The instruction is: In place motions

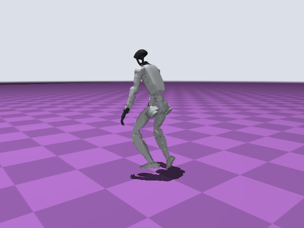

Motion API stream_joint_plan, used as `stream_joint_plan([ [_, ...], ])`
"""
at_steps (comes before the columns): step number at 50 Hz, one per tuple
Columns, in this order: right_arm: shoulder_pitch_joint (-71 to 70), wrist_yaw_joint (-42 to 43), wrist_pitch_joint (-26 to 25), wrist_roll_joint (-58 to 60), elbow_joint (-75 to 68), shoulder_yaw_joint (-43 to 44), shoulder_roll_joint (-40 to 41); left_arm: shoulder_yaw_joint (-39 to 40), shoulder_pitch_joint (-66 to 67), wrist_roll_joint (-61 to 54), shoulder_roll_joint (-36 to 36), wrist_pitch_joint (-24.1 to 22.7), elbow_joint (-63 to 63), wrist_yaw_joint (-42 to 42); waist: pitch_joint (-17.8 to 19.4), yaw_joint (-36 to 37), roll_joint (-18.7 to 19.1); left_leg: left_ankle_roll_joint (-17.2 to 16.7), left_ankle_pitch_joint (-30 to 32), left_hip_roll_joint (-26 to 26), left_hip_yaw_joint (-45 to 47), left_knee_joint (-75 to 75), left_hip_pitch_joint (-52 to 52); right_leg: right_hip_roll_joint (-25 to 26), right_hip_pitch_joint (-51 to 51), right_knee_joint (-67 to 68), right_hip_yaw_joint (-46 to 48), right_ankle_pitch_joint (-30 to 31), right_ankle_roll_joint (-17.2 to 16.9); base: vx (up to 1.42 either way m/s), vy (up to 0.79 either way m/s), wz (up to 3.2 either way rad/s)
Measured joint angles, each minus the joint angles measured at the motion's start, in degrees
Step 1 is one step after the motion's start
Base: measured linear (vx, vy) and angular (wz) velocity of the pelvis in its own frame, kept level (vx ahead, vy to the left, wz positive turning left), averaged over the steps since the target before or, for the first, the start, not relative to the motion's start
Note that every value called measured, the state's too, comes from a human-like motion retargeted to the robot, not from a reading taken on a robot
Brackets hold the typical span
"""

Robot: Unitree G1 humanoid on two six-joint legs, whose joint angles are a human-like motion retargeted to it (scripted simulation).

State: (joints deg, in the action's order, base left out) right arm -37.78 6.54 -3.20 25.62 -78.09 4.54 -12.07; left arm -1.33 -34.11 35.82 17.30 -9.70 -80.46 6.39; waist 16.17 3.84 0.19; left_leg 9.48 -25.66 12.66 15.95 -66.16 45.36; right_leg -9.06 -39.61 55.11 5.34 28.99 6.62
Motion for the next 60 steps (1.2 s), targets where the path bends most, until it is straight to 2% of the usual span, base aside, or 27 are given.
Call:
stream_joint_plan([
  [5, 13.19, 0.86, 2.22, -4.62, -2.82, 4.03, 2.14, -1.41, 11.59, -7.25, -4.04, 1.27, -2.94, -2.73, -0.83, -0.24, 0.5, -5.03, 8.01, -3.18, 2.25, 27.4, -13.51, -0.13, 14.58, -27.65, 3.82, -9.46, -5.89, 0.03, -0.02, 0.05],
  [8, 22.29, 1.56, 5.65, -8.6, -6.27, 6.5, 3.16, 0.22, 18.89, -6.85, -7.0, 2.33, -5.41, 3.25, -0.4, -1.37, 0.58, -8.41, 14.12, -5.63, 3.74, 43.36, -23.67, -0.76, 24.12, -41.22, 8.02, -17.42, -9.82, 0.12, -0.07, 0.57],
  [11, 30.92, 1.05, 6.87, -10.7, -11.65, 9.6, 4.34, 4.4, 26.49, -6.45, -9.93, 3.05, -8.18, 9.87, -0.11, -2.96, 0.48, -11.48, 19.09, -7.99, 2.8, 55.88, -33.27, -1.06, 32.71, -49.89, 12.09, -25.04, -13.6, 0.28, -0.05, 0.65],
  [14, 39.26, -3.05, 5.02, -11.92, -17.91, 13.77, 3.92, 7.31, 35.2, -7.86, -11.65, 3.31, -10.24, 11.49, -2.58, -4.6, 0.18, -12.13, 22.74, -10.54, 1.72, 64.67, -39.46, -0.51, 37.93, -55.33, 15.06, -29.96, -16.23, 0.43, 0.07, 0.35],
  [15, 42.11, -5.37, 3.23, -12.7, -19.31, 15.63, 3.48, 7.72, 37.98, -8.49, -11.92, 3.55, -10.9, 10.98, -3.99, -5.11, 0.26, -12.36, 23.87, -11.29, 1.61, 66.91, -40.6, -0.13, 38.91, -56.7, 16.3, -31.01, -16.95, 0.51, 0.07, 0.15],
  [16, 45.12, -8.84, -0.34, -14.75, -19.31, 17.49, 3.41, 7.87, 40.46, -8.66, -11.44, 4.26, -11.67, 9.94, -6.29, -4.81, 0.11, -13.14, 23.69, -11.13, 6.34, 67.93, -41.25, -0.03, 38.49, -56.59, 17.45, -30.72, -17.11, 0.47, 0.03, 0.07],
  [17, 47.65, -12.2, -3.86, -17.18, -19.31, 19.26, 3.41, 8.12, 42.52, -8.8, -11.11, 5.27, -12.43, 9.13, -8.15, -4.59, 0.01, -13.35, 23.47, -11.17, 7.96, 68.3, -41.25, -0.02, 37.88, -56.16, 17.24, -30.2, -16.93, 0.34, -0.01, 0.06],
  [18, 49.2, -15.35, -7.28, -20.37, -19.31, 20.82, 3.55, 8.6, 43.75, -8.88, -11.06, 6.88, -13.15, 8.81, -9.14, -4.53, 0.02, -12.42, 23.16, -11.65, 3.37, 67.35, -39.92, -0.17, 36.91, -55.06, 14.33, -29.23, -16.06, 0.18, -0.02, 0.16],
  [20, 50.44, -18.87, -11.18, -27.96, -19.31, 22.49, 3.82, 9.68, 44.51, -10.9, -11.41, 9.83, -15.13, 9.2, -8.18, -4.81, -0.24, -12.16, 22.43, -11.09, -0.69, 64.86, -38.79, -0.74, 37.05, -53.79, 13.27, -27.95, -14.81, -0.01, -0.03, 0.15],
  [23, 49.61, -14.18, -6.49, -34.44, -19.31, 21.65, 4.05, 10.75, 44.84, -17.48, -11.27, 10.44, -15.46, 8.85, -5.49, -4.84, -0.51, -11.68, 21.97, -10.66, 2.36, 65.21, -42.01, 0.08, 39.8, -54.18, 14.6, -27.96, -14.38, -0.08, -0.02, -0.24],
  [25, 48.28, -9.67, -2.83, -32.93, -19.31, 19.92, 3.73, 11.69, 45.36, -18.81, -11.9, 9.52, -14.06, 8.02, -6.11, -4.96, -0.52, -11.6, 21.66, -10.61, 2.38, 65.18, -42.64, 0.11, 40.24, -54.28, 13.66, -28.0, -14.35, 0.06, 0.05, -0.2],
  [27, 46.53, -7.2, -1.58, -27.18, -19.31, 17.92, 3.2, 12.23, 45.47, -17.45, -12.6, 9.2, -12.42, 6.68, -8.12, -5.52, -0.22, -11.23, 21.39, -10.83, 2.03, 65.08, -42.41, 0.17, 40.16, -54.45, 14.16, -27.91, -13.9, 0.16, 0.06, 0.05],
  [30, 43.09, -9.26, -1.64, -18.04, -17.47, 15.28, 2.86, 10.72, 43.42, -16.4, -12.63, 9.4, -10.42, 4.21, -9.38, -4.9, 0.07, -10.35, 20.83, -11.07, 1.55, 64.42, -42.29, 0.3, 40.01, -53.85, 13.5, -26.94, -12.86, 0.03, 0.02, 0.0],
  [35, 33.98, -9.89, -0.77, -16.28, -12.48, 8.79, 2.91, 6.89, 35.29, -15.44, -11.88, 8.96, -6.74, 0.01, -7.82, -4.81, 0.15, -8.97, 18.16, -10.13, 1.94, 59.78, -41.1, -0.5, 39.49, -49.65, 13.96, -22.66, -9.76, -0.06, 0.01, 0.07],
  [40, 22.17, -5.21, 0.83, -17.73, -9.95, 5.33, 3.6, 3.51, 24.88, -13.62, -10.34, 6.93, -3.34, -2.54, -8.21, -2.48, 0.45, -6.66, 9.19, -6.05, 0.62, 42.92, -30.26, -1.69, 28.42, -33.96, 7.75, -13.05, -3.48, -0.19, -0.01, -0.14],
  [43, 15.89, -5.69, 0.0, -17.54, -10.67, 3.22, 3.0, -0.09, 20.05, -13.22, -7.58, 6.48, -1.69, -4.44, -9.06, -2.09, -0.44, -5.02, 4.34, -5.25, -0.5, 32.64, -24.2, -3.14, 23.17, -25.1, 6.08, -9.9, -0.95, -0.02, -0.01, -0.11],
  [47, 8.62, -6.68, -0.84, -14.58, -11.84, 3.51, 2.69, 1.77, 14.43, -8.26, -6.08, 6.8, 0.12, -6.4, -7.93, -2.71, -0.76, -3.55, 0.83, -3.78, -1.3, 23.46, -18.78, -3.23, 17.87, -16.28, 3.75, -7.57, 1.96, -0.12, -0.02, 0.07],
  [52, 6.59, -3.81, -0.39, -14.78, -11.77, 3.16, 2.6, 2.39, 12.34, -9.55, -5.85, 5.96, -1.28, -6.25, -6.79, -2.45, -0.84, -3.49, 0.32, -3.55, -1.38, 21.57, -18.02, -3.34, 17.29, -15.13, 3.44, -7.08, 1.47, -0.04, -0.01, -0.02],
  [55, 8.86, 0.63, 1.99, -14.11, -9.43, 3.24, 3.24, 2.79, 13.67, -10.41, -6.47, 5.39, -1.93, -9.64, -6.76, -2.0, -0.75, -4.27, 2.08, -4.53, -1.33, 25.84, -20.3, -2.86, 19.46, -19.27, 3.77, -7.94, 0.13, 0.03, 0.0, -0.04],
  [60, 17.12, 4.78, 4.8, -12.99, -5.1, 3.07, 4.0, 3.21, 20.37, -14.27, -8.71, 6.29, -0.21, -13.99, -7.43, -2.27, -0.47, -7.39, 11.0, -7.85, -1.28, 43.68, -28.37, -1.1, 27.6, -36.59, 6.35, -14.18, -5.13, 0.08, -0.04, 0.09],
])
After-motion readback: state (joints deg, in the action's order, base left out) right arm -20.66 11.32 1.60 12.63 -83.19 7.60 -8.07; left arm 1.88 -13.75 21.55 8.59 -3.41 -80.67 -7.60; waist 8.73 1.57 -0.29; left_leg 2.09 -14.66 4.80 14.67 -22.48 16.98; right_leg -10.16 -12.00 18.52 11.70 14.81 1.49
